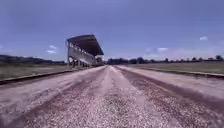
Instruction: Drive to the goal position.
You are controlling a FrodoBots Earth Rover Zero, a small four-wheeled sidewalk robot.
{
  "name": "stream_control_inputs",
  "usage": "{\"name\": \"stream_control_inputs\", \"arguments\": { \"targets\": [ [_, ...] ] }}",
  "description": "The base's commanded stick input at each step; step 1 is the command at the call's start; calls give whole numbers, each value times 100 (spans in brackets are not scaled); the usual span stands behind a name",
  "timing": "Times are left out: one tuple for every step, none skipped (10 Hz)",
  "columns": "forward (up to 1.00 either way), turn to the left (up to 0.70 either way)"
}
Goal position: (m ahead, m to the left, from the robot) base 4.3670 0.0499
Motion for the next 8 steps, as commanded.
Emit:
{"name": "stream_control_inputs", "arguments": {
  "targets": [
    [100, 0],
    [100, 0],
    [100, 0],
    [100, 0],
    [100, 0],
    [100, 0],
    [100, 0],
    [100, 0]
  ]
}}
